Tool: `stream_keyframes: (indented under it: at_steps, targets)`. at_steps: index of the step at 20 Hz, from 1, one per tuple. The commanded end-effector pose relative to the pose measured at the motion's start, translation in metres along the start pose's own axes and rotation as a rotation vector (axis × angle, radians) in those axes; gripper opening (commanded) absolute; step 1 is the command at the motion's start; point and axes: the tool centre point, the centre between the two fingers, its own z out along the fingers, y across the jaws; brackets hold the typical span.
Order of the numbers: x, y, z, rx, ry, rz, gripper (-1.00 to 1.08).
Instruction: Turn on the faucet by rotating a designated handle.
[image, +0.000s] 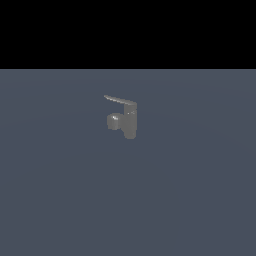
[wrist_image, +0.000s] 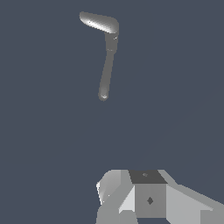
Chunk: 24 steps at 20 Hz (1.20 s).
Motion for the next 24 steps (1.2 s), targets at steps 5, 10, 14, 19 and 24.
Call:
stream_keyframes:
  at_steps: [5, 10, 14, 19, 24]
  targets:
    - [0.001, 0.002, -0.001, -0.009, -0.008, -0.001, -1.00]
    - [0.002, 0.006, -0.002, -0.028, -0.022, -0.006, -1.00]
    - [0.003, 0.006, -0.002, -0.026, -0.021, -0.003, -1.00]
    - [0.012, 0.005, -0.002, -0.016, -0.022, 0.024, -1.00]
    - [0.028, 0.002, -0.002, 0.003, -0.025, 0.076, -1.00]
